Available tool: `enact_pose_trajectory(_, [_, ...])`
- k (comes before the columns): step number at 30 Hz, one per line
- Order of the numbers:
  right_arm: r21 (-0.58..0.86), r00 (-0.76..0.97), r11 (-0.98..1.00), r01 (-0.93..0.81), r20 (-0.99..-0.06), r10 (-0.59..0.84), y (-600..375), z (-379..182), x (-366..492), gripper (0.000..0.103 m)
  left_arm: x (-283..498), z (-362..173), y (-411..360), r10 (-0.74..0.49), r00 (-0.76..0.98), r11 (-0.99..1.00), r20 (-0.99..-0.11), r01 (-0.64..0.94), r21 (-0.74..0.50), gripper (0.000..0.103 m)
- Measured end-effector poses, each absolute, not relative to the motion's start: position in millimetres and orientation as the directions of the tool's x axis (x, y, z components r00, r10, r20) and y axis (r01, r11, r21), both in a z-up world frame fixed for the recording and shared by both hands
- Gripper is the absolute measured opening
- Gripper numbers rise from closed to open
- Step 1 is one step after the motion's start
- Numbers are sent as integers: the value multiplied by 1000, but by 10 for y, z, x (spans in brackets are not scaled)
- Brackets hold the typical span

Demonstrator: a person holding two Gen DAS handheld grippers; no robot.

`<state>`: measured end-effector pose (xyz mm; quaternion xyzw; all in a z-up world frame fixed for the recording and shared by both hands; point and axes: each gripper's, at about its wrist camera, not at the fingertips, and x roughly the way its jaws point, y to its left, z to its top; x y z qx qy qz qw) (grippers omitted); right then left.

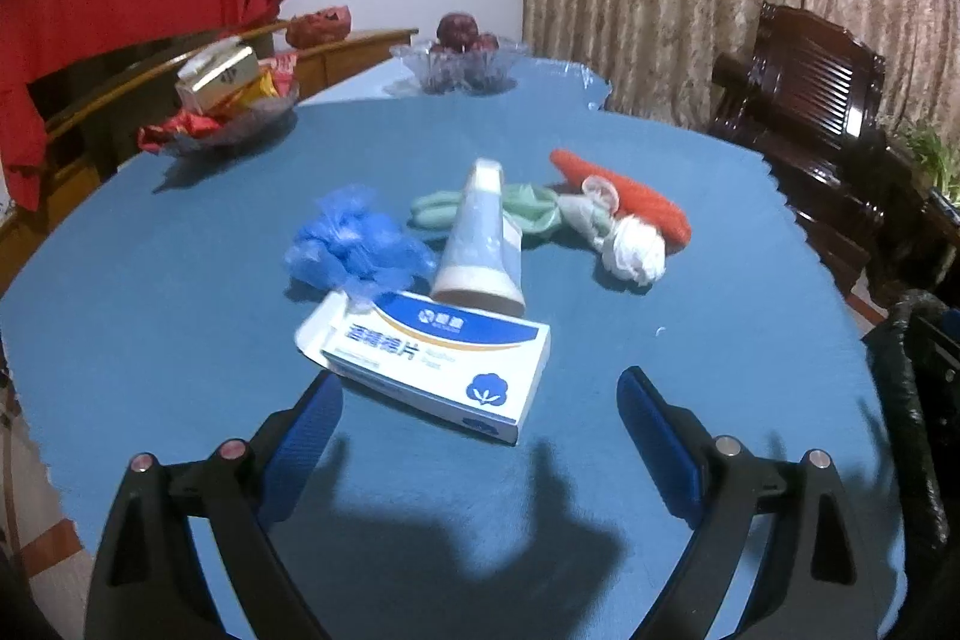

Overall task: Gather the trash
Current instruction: 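Move both tools back over the trash on the table, then grasp the white alcohol-pad box with the left tool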

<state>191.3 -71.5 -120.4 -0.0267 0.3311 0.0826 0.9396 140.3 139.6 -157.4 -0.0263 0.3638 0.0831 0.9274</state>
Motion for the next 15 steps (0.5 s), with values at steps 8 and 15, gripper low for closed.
enact_pose_trajectory(8, [3, 741, 982, -187, -656, 143, -583, -1376, 2081, 96, 1623, -1862, 1426, 147, 653, 981, -743, -193, 25, 90])
enact_pose_trajectory(15, [0, 726, 976, -216, -668, 161, -444, -1462, 2153, 96, 1668, -2003, 1581, 186, 588, 970, -787, -237, 52, 90])
